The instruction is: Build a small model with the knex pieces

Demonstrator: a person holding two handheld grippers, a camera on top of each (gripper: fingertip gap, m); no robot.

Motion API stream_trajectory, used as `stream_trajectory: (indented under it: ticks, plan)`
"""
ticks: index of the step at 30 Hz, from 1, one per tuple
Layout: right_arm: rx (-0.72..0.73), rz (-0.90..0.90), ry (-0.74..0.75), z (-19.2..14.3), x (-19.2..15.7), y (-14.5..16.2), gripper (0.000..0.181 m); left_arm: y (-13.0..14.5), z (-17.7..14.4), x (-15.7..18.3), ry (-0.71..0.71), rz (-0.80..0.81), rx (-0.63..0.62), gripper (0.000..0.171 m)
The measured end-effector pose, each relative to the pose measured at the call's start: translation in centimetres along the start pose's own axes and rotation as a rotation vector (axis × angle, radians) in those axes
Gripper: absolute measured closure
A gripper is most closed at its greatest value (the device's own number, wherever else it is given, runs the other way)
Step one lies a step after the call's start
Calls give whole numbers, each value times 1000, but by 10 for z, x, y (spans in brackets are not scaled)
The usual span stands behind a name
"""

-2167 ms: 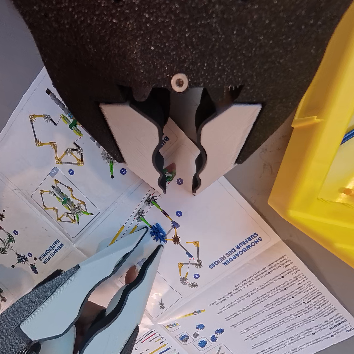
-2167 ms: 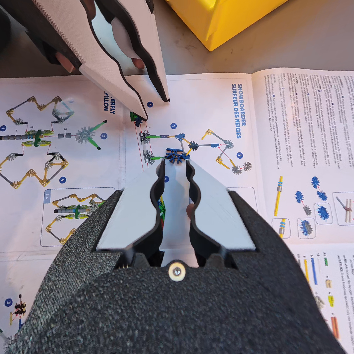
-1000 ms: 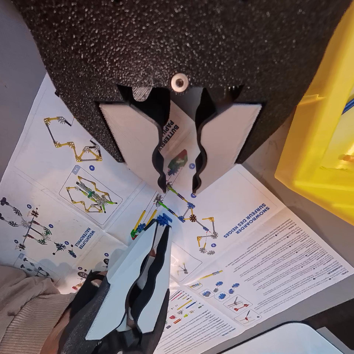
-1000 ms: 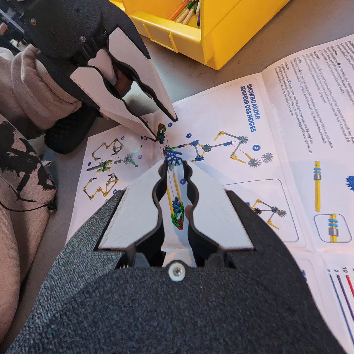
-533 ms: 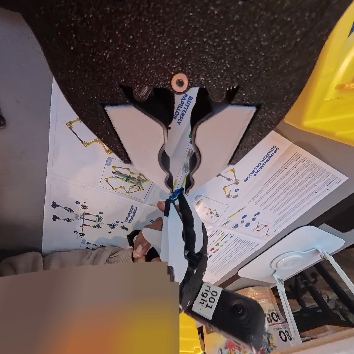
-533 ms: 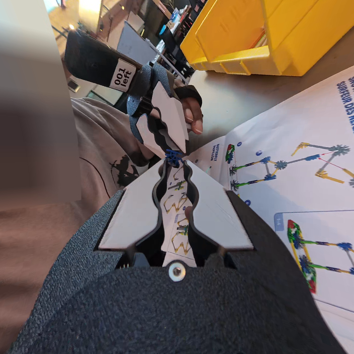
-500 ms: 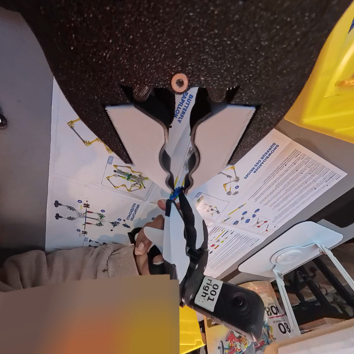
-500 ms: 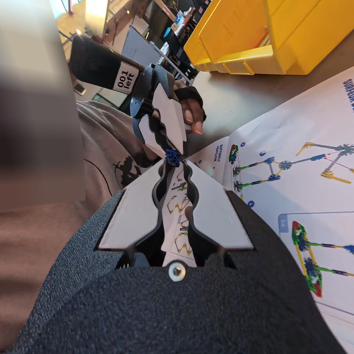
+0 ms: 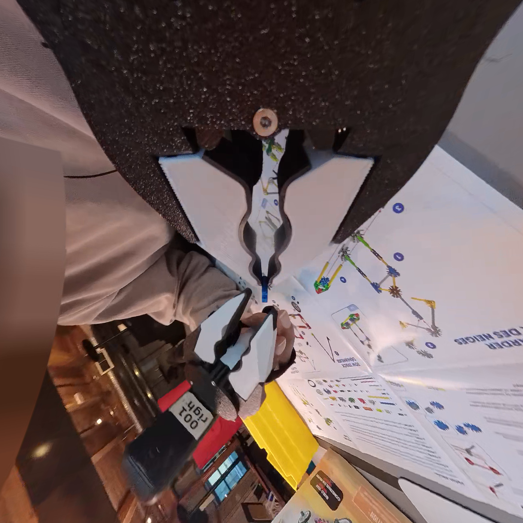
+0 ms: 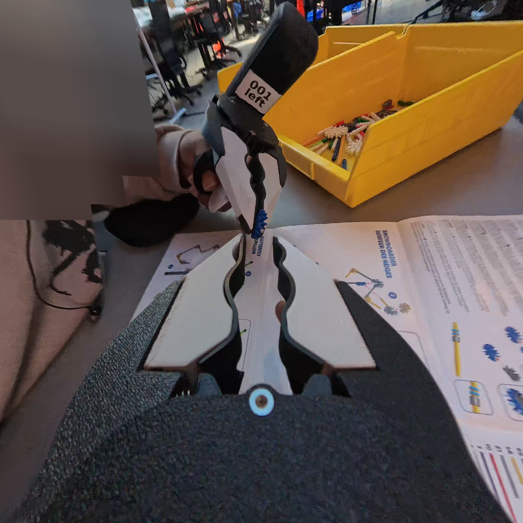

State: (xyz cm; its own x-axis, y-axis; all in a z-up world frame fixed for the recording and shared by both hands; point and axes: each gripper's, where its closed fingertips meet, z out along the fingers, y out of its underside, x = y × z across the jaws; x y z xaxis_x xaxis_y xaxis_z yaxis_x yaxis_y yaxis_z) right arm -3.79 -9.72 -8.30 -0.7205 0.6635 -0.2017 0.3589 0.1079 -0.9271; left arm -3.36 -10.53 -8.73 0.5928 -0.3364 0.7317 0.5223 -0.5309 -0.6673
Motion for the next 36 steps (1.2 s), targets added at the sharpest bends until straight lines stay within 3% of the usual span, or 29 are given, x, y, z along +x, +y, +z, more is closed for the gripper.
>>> stream_trajectory:
  ticks: [6,16,23,30,36]
  plan:
    - [-83,-314,148,10,-3,7,157,6,4,0,76,-160,-11,168]
    - [-151,-417,144,16,-8,21,161,13,6,0,76,-195,-44,168]
    - [-152,-459,174,13,-5,19,157,16,7,-4,69,-219,-58,168]
    - [-165,-457,180,14,-4,24,165,19,9,-10,51,-234,-66,168]
    - [-191,-322,198,14,12,36,166,15,0,-35,-142,-114,-65,158]
